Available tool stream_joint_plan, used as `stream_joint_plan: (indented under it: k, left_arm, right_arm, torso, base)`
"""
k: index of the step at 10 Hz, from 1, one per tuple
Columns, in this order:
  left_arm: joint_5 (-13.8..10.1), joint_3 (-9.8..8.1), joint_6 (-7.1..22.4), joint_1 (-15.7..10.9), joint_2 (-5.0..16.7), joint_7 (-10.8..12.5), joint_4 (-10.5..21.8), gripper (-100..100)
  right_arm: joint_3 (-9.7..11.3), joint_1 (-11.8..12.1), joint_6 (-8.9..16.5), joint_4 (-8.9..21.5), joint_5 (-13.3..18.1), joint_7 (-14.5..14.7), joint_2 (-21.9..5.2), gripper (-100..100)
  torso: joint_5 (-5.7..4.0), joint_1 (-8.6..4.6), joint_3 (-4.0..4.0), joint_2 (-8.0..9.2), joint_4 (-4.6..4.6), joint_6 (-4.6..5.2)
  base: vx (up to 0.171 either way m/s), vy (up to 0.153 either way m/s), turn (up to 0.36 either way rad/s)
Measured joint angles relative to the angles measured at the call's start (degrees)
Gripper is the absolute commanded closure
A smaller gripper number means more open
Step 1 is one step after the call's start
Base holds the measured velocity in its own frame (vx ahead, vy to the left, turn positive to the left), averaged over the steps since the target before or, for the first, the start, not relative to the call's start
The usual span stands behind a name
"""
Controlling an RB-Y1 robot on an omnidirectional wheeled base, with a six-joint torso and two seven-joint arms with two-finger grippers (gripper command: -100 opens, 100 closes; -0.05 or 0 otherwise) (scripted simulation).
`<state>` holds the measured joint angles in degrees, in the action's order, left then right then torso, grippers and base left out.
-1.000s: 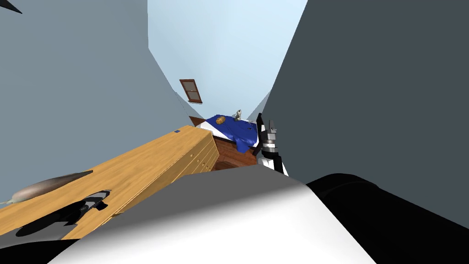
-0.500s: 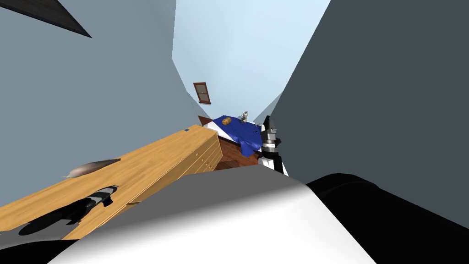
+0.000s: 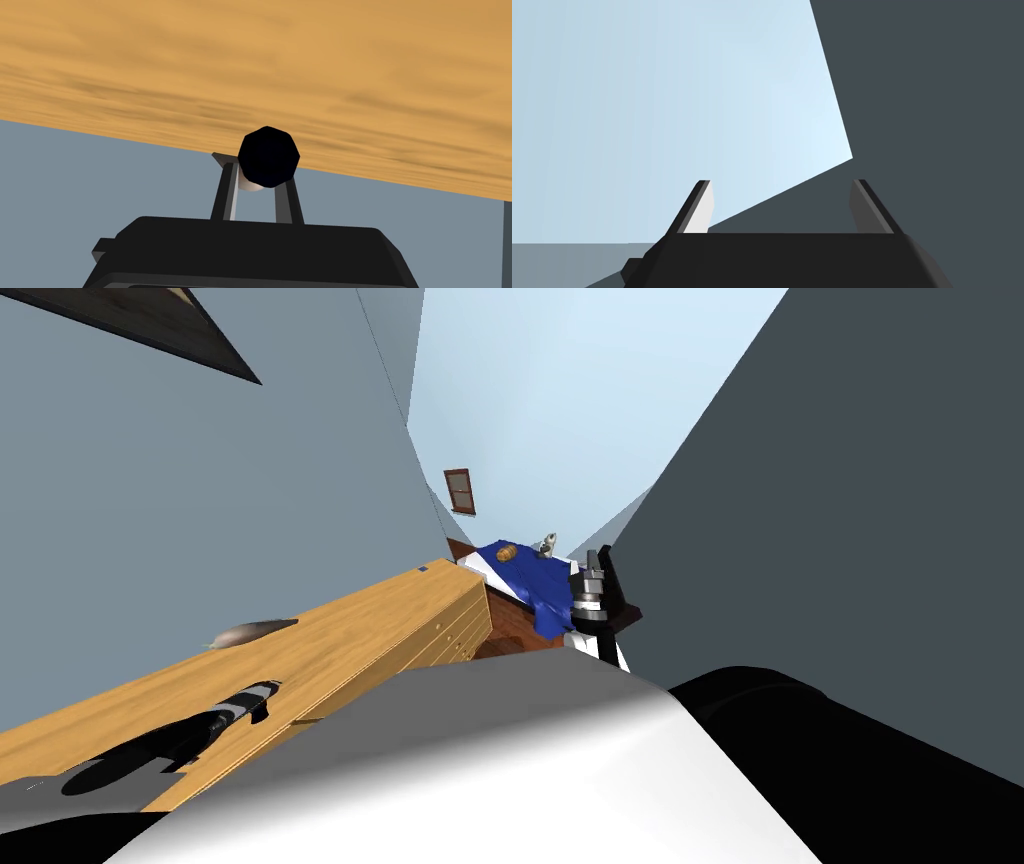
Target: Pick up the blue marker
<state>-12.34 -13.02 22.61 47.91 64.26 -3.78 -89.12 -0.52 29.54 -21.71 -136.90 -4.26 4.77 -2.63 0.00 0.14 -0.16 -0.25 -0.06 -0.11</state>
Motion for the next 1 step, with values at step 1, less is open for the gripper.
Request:
stream_joint_plan:
  k: [1]
  left_arm:
    - [0.0, -0.06, -0.1, 0.2, 0.0, 0.0, -0.2, 0]
  right_arm:
    - [0.0, 0.0, 0.0, 0.0, 0.0, 0.0, 0.0, 0]
  torso:
    - [0.03, 0.03, 0.07, 0.14, 0.03, 0.10]
  base:
    - [0.008, -0.001, -0.010]
